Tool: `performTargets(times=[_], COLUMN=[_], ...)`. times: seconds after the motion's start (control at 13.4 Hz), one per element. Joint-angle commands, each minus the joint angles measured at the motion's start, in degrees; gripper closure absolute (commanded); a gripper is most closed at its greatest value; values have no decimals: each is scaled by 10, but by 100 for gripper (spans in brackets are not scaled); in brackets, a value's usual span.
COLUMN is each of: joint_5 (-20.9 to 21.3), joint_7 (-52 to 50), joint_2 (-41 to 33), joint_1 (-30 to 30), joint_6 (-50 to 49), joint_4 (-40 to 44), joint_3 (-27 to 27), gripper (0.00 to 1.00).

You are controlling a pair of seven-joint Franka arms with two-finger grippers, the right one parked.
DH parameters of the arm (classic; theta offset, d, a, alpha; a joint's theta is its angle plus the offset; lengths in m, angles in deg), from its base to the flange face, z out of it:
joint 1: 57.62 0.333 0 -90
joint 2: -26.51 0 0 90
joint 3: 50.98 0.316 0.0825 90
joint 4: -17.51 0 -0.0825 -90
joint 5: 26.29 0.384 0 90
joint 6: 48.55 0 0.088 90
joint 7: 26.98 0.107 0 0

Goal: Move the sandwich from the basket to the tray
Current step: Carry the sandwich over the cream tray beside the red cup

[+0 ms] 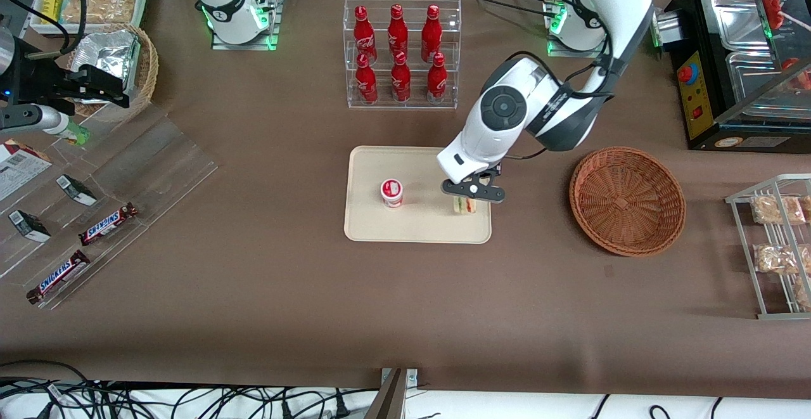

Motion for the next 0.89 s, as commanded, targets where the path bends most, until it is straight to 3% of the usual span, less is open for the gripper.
performTargets(times=[0.0,0.22,0.37,0.45,0.52,0.6,0.82], joint_5=[48,95,96,96,95,96,93], joint_7=[-38,-68,-68,-69,-80,-94,-108], joint_2=[37,69,77,78,77,75,44], joint_1=[-21,-24,-24,-24,-24,-23,-12], joint_6=[27,47,46,46,46,43,35], joint_4=[13,13,13,13,13,15,30], joint_3=[5,5,5,5,5,5,8], gripper=[100,100,100,95,51,1,0])
